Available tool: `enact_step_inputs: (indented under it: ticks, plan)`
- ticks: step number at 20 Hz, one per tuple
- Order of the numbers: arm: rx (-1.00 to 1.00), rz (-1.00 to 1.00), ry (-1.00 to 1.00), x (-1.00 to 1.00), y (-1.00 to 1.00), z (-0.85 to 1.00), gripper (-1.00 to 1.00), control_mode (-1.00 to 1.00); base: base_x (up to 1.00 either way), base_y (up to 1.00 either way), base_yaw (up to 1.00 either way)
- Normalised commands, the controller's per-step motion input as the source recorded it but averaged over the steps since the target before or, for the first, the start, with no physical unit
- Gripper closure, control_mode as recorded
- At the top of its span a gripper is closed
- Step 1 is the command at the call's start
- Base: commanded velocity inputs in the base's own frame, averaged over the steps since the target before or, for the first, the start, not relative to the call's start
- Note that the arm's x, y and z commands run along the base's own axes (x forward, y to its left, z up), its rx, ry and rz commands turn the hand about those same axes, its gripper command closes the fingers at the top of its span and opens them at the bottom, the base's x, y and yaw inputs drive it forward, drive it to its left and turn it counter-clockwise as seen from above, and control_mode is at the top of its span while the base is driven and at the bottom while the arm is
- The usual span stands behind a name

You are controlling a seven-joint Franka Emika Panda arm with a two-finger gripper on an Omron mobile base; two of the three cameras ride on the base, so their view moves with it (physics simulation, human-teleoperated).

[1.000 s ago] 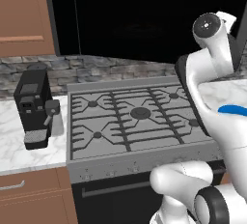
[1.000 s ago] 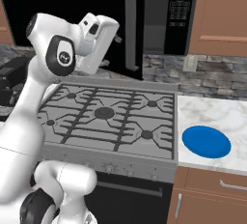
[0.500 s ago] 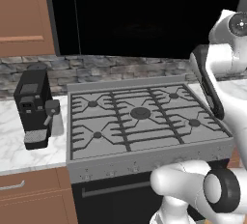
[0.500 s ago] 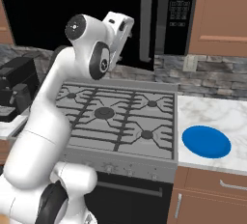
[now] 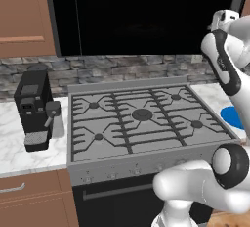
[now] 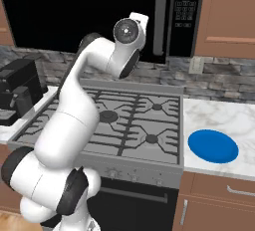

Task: Pick the chicken drumstick from the counter and place it in the microwave. Then turn on the microwave.

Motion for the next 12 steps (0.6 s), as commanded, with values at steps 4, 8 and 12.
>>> enact_step_inputs:
  ticks: [4, 8, 12]
  plan:
    - [0.00, 0.24, 0.00, 0.49, 0.00, 0.01, -1.00, -1.00, 0.00, 0.00, 0.00]
    - [0.00, 0.18, 0.01, 0.44, 0.00, 0.04, -1.00, -1.00, 0.00, 0.00, 0.00]
    - [0.00, 0.13, 0.05, 0.41, 0.01, 0.06, -1.00, -1.00, 0.00, 0.00, 0.00]
